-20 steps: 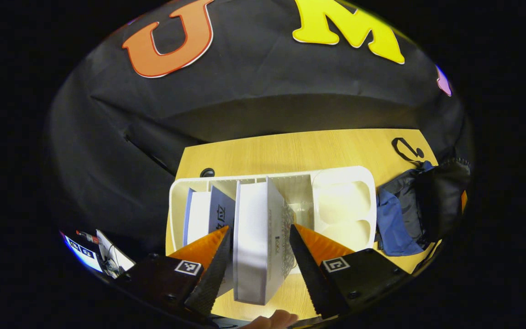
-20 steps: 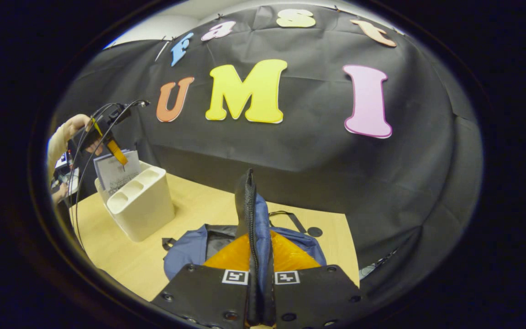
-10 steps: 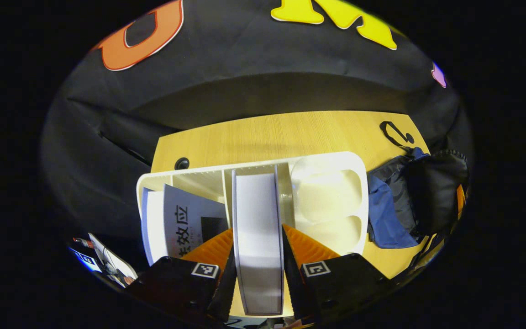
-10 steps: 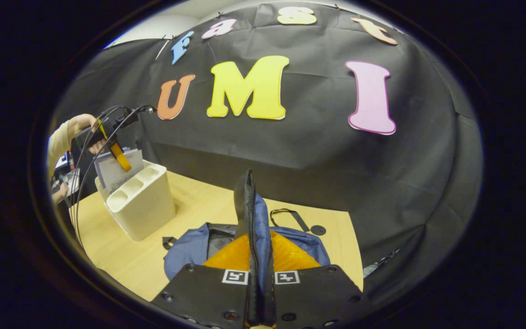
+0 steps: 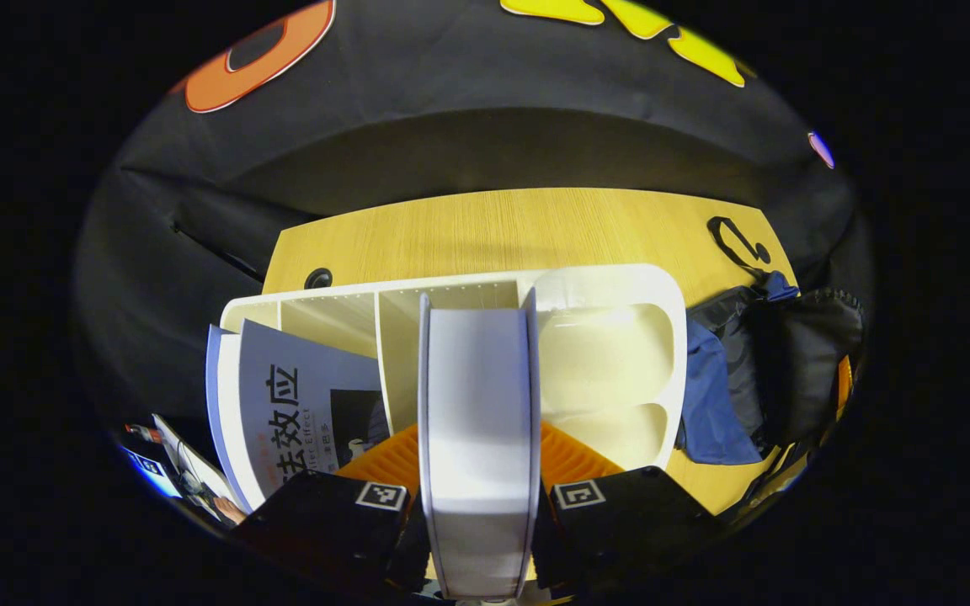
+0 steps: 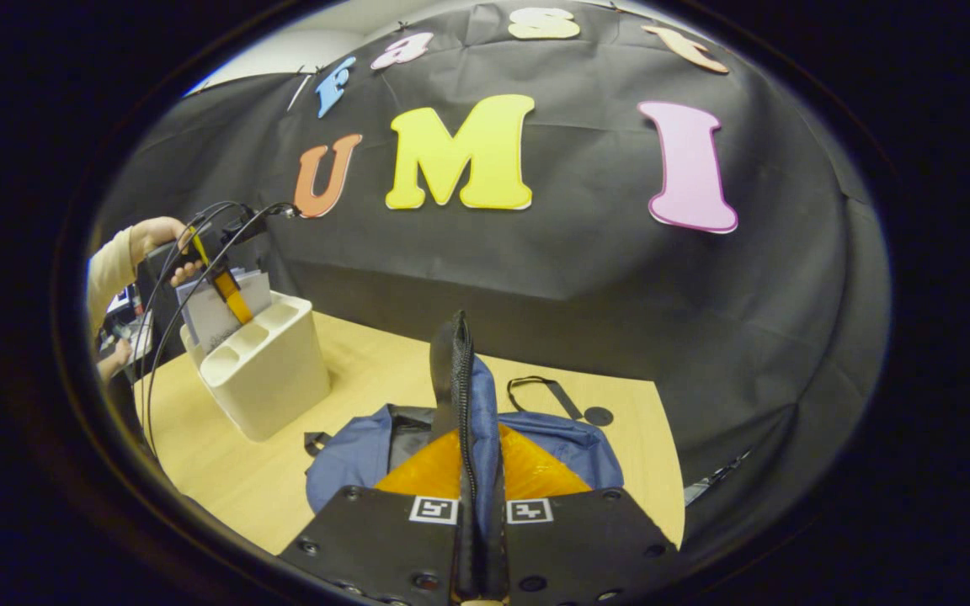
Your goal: Open the schoolbag, grab two books from the bookshelf and put them into the schoolbag.
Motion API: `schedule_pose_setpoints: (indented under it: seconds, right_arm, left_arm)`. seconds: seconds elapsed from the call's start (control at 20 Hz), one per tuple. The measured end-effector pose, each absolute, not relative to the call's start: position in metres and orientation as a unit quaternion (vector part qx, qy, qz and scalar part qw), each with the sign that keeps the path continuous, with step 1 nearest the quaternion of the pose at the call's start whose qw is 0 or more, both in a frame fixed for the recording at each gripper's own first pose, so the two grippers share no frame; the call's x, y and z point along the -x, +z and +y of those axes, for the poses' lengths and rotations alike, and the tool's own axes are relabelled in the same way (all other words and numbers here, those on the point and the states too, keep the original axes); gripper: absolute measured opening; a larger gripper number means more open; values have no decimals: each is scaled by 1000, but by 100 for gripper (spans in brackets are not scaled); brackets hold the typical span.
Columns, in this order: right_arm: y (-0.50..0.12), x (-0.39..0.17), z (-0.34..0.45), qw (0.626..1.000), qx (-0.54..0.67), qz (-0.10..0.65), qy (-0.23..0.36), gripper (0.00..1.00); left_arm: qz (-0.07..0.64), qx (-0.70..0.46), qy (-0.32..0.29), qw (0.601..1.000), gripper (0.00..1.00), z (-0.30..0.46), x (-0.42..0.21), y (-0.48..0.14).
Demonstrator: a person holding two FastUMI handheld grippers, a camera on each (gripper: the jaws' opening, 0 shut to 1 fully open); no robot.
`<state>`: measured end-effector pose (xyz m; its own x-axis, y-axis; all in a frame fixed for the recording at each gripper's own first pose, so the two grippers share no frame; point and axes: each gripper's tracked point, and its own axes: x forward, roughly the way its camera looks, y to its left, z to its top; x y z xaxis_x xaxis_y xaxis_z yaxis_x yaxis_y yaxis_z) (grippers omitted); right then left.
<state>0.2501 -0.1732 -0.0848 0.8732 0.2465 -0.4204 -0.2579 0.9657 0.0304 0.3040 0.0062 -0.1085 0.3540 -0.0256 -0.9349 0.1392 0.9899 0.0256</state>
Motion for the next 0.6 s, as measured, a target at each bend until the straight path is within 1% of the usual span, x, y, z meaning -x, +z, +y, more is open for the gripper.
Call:
schedule_pose_setpoints:
  seconds: [0.1, 0.25, 0.4, 0.45, 0.5, 0.55, 0.6]
  right_arm:
    - [-82, -251, -171, 968, 22, 214, 129, 6]
    - [-80, -250, -165, 967, 39, 216, 129, 6]
    - [-72, -251, -161, 967, 16, 225, 121, 6]
    - [-72, -252, -160, 967, 21, 227, 118, 6]
    - [-70, -255, -161, 967, 34, 226, 111, 3]
    - [-70, -253, -161, 966, 46, 229, 109, 6]
    - [-69, -252, -159, 965, 52, 232, 110, 6]
  left_arm:
    - [556, -53, -28, 829, 49, 17, -304, -106]
    - [553, -47, -16, 832, 49, 22, -295, -99]
    - [542, -29, 4, 840, 48, 26, -279, -88]
    - [535, -17, 10, 844, 53, 25, -275, -82]
    - [526, -13, 11, 850, 49, 25, -271, -75]
    - [517, -9, 12, 856, 48, 25, -267, -66]
    - [510, -9, 12, 860, 48, 24, -263, -58]
